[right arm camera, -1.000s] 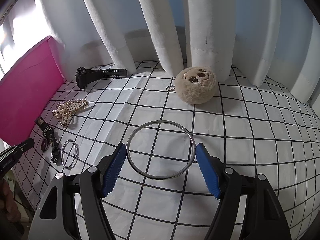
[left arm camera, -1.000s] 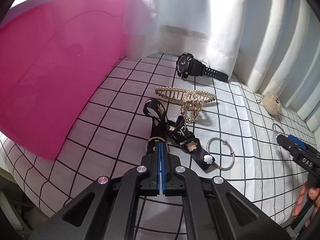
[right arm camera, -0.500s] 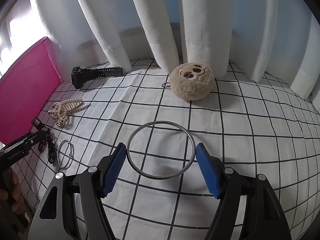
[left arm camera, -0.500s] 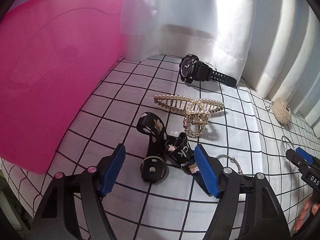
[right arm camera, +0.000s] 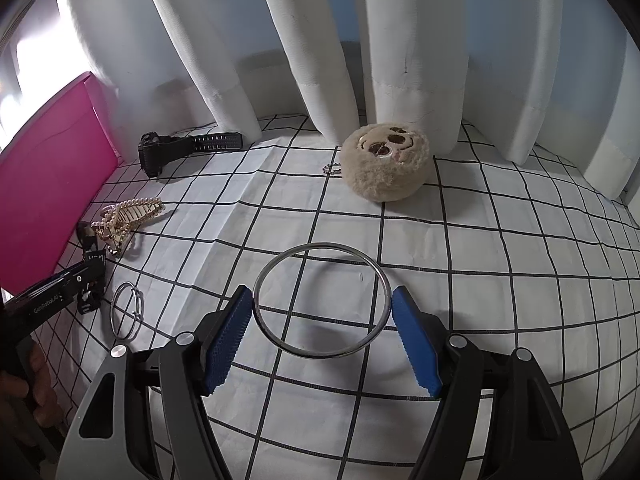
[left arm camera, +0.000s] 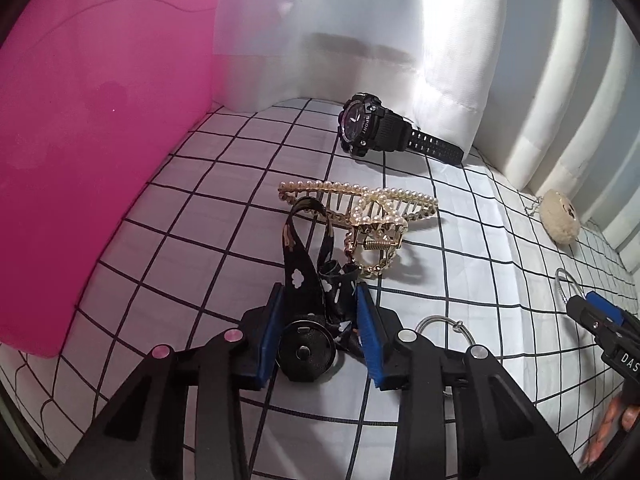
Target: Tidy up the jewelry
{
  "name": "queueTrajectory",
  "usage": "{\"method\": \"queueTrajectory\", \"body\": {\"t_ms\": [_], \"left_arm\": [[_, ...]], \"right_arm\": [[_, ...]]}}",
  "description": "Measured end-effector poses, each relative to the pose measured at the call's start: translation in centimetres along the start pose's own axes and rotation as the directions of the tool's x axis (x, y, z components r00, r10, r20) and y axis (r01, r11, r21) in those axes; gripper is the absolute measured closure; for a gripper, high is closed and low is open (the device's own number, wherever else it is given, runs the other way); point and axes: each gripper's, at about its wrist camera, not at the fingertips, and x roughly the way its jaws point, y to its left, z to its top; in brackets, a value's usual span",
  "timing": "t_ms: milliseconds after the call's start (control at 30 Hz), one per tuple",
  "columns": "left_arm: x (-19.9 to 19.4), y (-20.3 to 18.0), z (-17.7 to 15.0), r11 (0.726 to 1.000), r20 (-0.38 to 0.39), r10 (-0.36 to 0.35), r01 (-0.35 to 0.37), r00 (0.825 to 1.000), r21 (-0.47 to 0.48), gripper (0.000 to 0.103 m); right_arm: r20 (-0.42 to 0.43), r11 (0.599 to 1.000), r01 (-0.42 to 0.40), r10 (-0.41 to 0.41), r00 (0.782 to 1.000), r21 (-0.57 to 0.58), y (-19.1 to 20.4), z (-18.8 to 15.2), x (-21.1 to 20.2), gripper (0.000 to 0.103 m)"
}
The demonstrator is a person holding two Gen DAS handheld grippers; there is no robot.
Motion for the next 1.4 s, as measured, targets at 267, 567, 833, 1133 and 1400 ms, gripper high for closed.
{"method": "queueTrajectory", "body": {"t_ms": [267,567,833,1133,1400], "left_arm": [[-2.3,0.6,-0.4,1.000,0.017,-0.015,0.015,1.000,-0.011,0.084],[-7.8,0.2,0.3,0.999,0.078,-0.034,0.033,0.996,0.017,0.084],[-13.4,0.7,2.2,0.999,0.145,-0.053,0.051,0.988,0.014,0.083],[-20.4,2.5,5.2,0.999,0.255,-0.039,0.040,0.966,0.003,0.083],[-24.8,7.9,7.0,0.997,0.331,0.053,-0.033,0.942,-0.066,0.083]], "right_arm": [[0.018,1.000,-0.007,0.008,1.000,-0.006,0.5,0.4,-1.0,0.034],[0.055,0.999,-0.028,0.031,0.998,-0.045,2.3,1.4,-4.0,0.034],[0.117,0.994,-0.051,0.062,0.991,-0.091,4.9,2.7,-8.3,0.034],[0.214,0.978,-0.093,0.133,0.968,-0.185,10.5,5.8,-13.5,0.034],[0.266,0.938,-0.176,0.260,0.928,-0.299,18.3,8.9,-16.0,0.034]]}}
